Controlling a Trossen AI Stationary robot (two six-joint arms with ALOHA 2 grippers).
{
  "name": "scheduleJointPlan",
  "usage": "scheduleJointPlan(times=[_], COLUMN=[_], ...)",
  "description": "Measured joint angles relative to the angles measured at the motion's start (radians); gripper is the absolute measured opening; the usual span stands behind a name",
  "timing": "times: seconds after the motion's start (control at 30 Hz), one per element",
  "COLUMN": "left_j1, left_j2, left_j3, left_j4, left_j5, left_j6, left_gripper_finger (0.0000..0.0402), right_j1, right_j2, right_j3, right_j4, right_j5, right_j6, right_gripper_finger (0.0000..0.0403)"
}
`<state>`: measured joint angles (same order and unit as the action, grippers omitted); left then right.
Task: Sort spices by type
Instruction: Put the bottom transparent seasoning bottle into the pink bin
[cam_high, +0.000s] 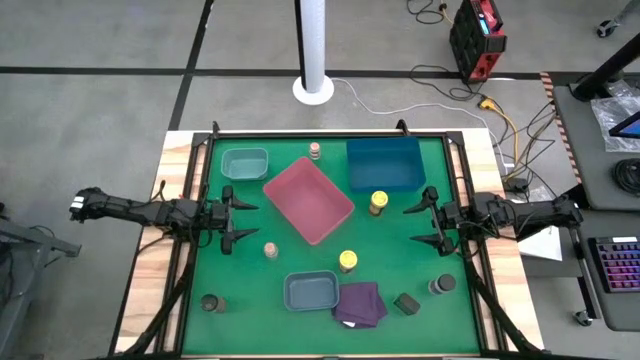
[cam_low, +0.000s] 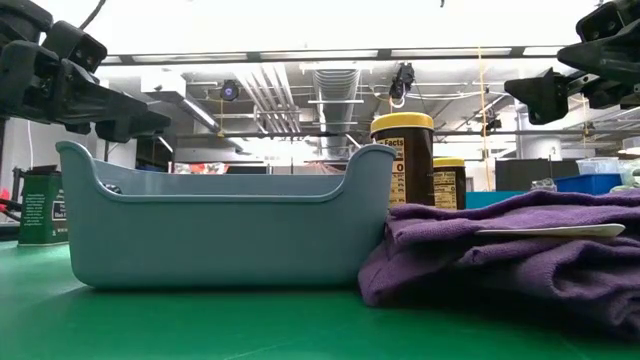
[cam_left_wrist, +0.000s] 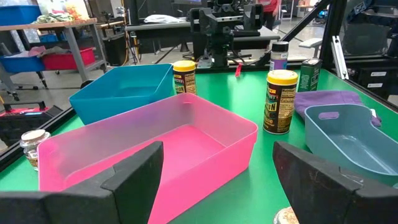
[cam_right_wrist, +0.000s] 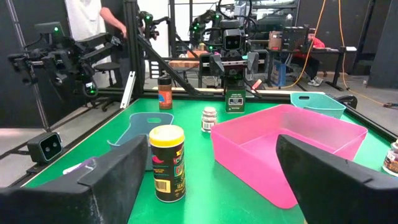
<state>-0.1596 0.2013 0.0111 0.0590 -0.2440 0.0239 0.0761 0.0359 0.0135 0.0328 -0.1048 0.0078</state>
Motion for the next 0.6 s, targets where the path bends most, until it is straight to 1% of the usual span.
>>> scheduleJointPlan(times=[0.13, 0.33, 0.43, 0.5, 0.6], left_j1=[0.0, 0.0, 0.0, 0.0, 0.0], left_j2=[0.0, 0.0, 0.0, 0.0, 0.0], left_j3=[0.0, 0.0, 0.0, 0.0, 0.0], left_j4=[0.0, 0.0, 0.0, 0.0, 0.0], left_j5=[0.0, 0.0, 0.0, 0.0, 0.0], left_j6=[0.0, 0.0, 0.0, 0.0, 0.0], left_gripper_finger=[0.0286, 0.0286, 0.0286, 0.0286, 0.0286], right_j1=[0.0, 0.0, 0.0, 0.0, 0.0], right_j2=[0.0, 0.0, 0.0, 0.0, 0.0], right_j3=[0.0, 0.0, 0.0, 0.0, 0.0], right_j4=[0.001, 0.002, 0.002, 0.002, 0.002], right_j5=[0.0, 0.001, 0.002, 0.001, 0.002], right_j6=[-0.017, -0.446, -0.599, -0.65, -0.648], right_gripper_finger=[0.035, 0.0343, 0.0339, 0.0335, 0.0331])
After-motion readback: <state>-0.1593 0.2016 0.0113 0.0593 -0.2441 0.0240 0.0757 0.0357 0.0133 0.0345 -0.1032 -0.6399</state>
